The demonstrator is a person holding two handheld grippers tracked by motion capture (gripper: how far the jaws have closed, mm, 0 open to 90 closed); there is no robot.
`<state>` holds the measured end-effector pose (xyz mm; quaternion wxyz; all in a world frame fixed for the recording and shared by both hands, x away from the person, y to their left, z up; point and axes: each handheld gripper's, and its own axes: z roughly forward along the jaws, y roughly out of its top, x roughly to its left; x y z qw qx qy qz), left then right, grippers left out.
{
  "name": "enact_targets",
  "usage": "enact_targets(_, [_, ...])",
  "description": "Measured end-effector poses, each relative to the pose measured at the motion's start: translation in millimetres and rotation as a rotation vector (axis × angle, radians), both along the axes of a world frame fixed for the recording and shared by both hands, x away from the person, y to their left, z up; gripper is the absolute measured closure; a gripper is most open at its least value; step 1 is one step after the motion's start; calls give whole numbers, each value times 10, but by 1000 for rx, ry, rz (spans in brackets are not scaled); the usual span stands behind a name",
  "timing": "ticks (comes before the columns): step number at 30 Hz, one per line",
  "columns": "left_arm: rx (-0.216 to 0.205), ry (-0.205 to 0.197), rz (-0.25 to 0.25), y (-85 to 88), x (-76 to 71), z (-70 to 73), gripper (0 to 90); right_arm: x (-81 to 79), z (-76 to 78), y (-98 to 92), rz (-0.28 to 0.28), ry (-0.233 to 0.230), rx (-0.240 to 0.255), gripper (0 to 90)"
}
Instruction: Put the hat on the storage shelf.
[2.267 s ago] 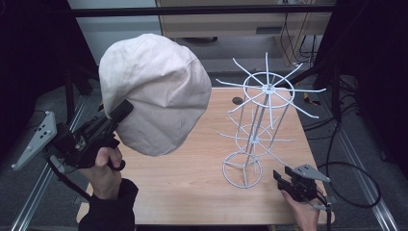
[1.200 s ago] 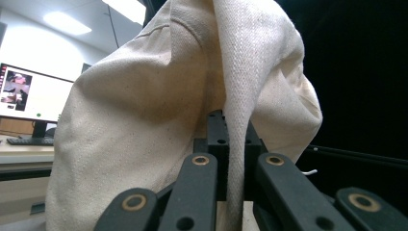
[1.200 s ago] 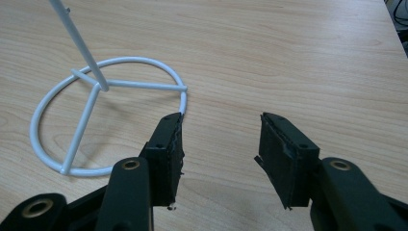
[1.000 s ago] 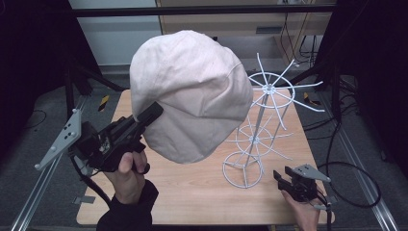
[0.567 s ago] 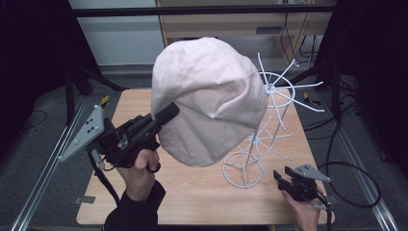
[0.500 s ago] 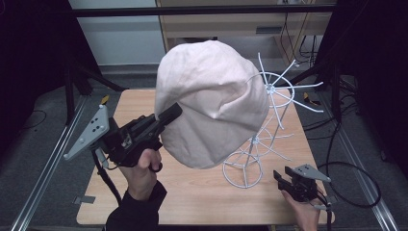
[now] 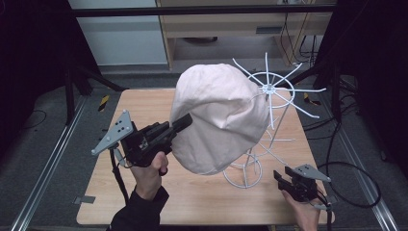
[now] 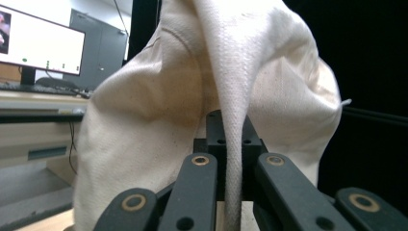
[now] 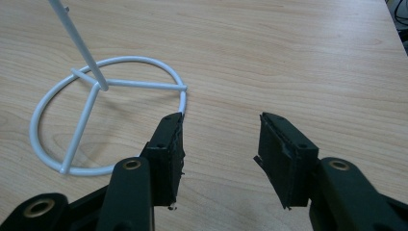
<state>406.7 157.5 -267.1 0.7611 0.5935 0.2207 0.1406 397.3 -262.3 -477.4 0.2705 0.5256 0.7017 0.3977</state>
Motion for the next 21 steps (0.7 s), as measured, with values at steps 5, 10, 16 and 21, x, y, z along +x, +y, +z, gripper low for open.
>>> enact_targets(5, [8,30,-15,3,59,-107,883,0,0,0,0,0,-1,514])
enact_targets(10, [39,52,-14,15,100,-192,880,0,0,-2,0,0,-1,514])
enact_targets(16, [76,68,-16,20,128,-252,879,1,-1,4,1,1,-1,513])
enact_targets(21, [108,84,-21,5,162,-326,877,1,-4,8,0,0,-6,510])
